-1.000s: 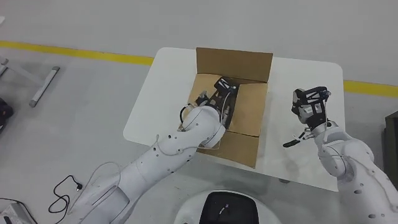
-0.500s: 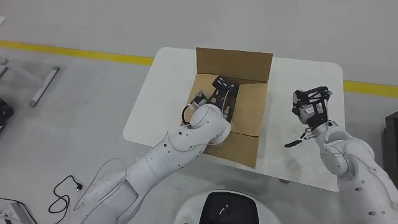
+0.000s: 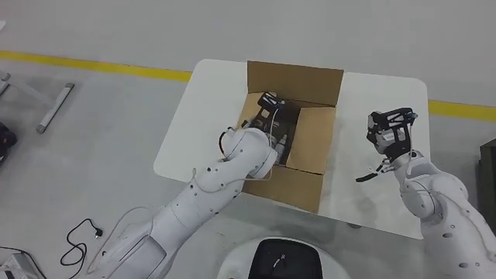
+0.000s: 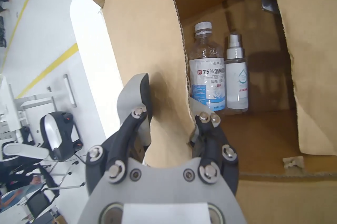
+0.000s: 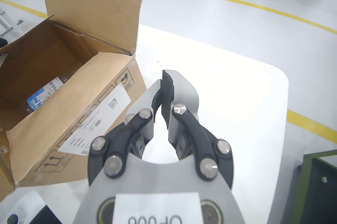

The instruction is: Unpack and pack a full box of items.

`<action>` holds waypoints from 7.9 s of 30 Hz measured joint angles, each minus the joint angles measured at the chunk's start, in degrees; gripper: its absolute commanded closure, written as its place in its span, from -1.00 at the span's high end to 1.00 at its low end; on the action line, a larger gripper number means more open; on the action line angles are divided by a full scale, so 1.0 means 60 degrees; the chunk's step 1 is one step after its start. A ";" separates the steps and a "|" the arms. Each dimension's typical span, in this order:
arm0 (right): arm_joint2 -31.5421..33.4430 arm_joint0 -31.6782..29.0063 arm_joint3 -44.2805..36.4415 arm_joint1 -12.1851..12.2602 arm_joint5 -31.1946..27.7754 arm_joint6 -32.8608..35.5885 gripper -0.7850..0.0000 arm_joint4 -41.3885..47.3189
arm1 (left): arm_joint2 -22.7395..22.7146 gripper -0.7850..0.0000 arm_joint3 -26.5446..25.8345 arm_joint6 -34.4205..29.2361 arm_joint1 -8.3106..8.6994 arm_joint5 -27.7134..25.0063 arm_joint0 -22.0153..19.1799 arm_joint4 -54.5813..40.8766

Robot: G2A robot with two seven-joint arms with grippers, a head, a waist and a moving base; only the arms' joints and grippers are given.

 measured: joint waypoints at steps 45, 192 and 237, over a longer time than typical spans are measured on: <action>0.0756 0.0339 0.0801 -0.0097 -0.2629 0.0542 -1.00 0.0464 | -0.3657 1.00 0.0340 -0.0481 0.0429 -0.1586 0.0224 -0.8669; -0.0506 0.2866 0.4027 -0.0962 -0.2815 0.1344 -1.00 0.1604 | -0.1557 1.00 0.0413 0.0694 0.1393 0.1650 0.0321 -0.3319; 0.3292 -0.2487 -0.0287 -0.0132 -0.0246 0.0685 -1.00 0.1410 | -0.3092 1.00 -0.3111 0.1962 0.1429 -0.1277 0.1677 -0.5193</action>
